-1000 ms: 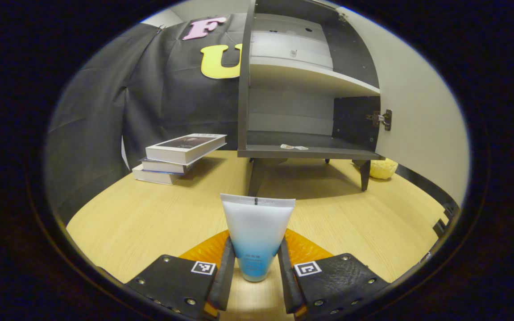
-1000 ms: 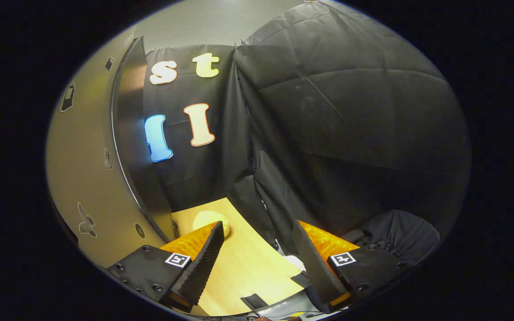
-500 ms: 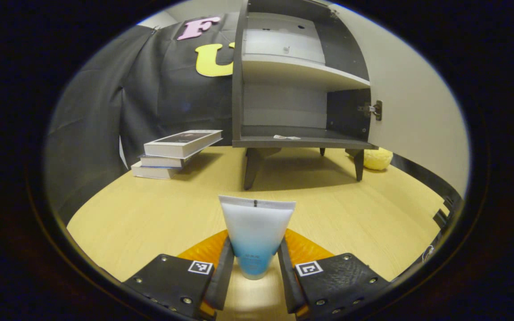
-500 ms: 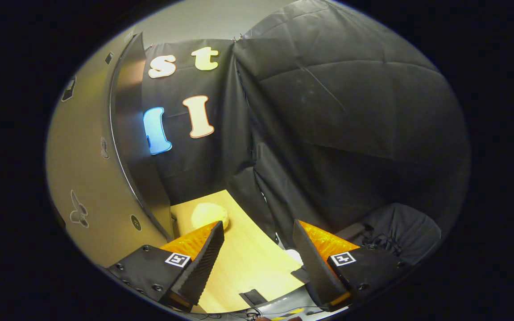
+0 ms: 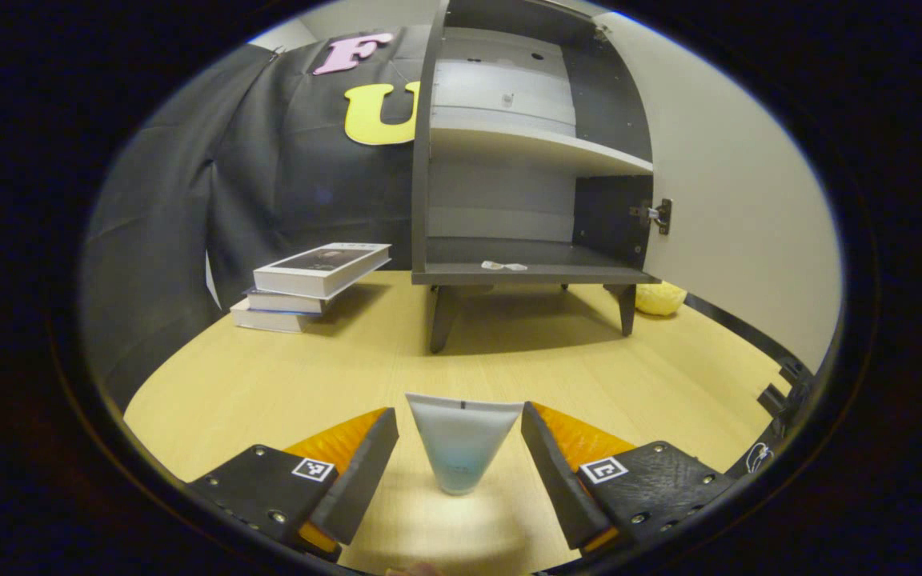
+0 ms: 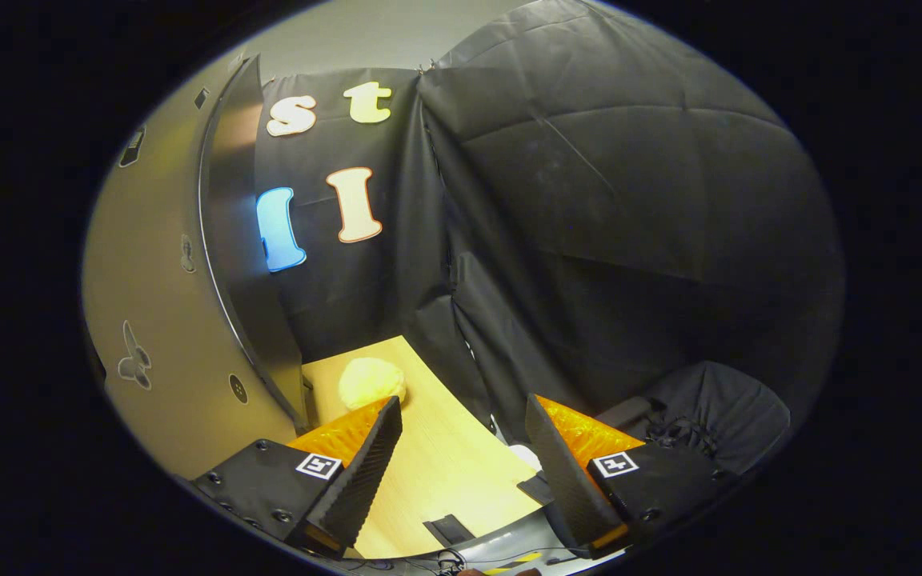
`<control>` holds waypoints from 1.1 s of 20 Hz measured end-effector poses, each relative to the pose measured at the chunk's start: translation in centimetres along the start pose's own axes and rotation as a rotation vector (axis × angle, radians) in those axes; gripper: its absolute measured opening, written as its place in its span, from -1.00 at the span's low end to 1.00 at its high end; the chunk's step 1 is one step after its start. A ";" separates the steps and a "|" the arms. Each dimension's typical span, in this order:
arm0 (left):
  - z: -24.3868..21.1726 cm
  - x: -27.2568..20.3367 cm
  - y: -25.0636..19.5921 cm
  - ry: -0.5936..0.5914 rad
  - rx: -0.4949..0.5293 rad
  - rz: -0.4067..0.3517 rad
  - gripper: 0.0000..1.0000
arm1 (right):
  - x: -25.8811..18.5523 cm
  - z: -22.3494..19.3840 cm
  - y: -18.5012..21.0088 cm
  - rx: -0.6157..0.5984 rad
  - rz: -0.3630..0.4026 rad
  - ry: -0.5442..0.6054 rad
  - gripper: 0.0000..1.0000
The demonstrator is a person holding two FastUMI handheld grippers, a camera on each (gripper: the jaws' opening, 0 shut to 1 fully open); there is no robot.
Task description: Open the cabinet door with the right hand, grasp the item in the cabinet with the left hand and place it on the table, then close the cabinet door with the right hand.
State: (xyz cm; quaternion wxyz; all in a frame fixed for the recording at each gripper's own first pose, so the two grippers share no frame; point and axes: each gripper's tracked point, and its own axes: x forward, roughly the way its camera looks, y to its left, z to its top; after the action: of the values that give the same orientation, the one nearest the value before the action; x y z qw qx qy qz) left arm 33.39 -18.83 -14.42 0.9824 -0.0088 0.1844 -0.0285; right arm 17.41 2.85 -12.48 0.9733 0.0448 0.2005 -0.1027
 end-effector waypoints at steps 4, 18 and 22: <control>3.9 -1.4 0.3 -0.072 -0.033 0.010 0.92 | -1.9 0.8 -2.4 0.005 -0.065 -0.047 0.96; 16.1 -1.9 1.9 -0.184 -0.054 0.106 0.91 | -5.0 8.7 -0.9 0.033 0.086 -0.251 0.90; 18.9 -2.3 2.7 -0.203 -0.098 0.213 0.91 | -5.7 12.2 1.4 -0.003 0.233 -0.289 0.86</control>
State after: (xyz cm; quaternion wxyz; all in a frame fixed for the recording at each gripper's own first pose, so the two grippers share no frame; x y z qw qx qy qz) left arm 38.25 -15.91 3.93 0.9919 -0.0399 0.0851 0.0858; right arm 17.19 3.65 1.04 0.9973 0.0509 0.0519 0.0054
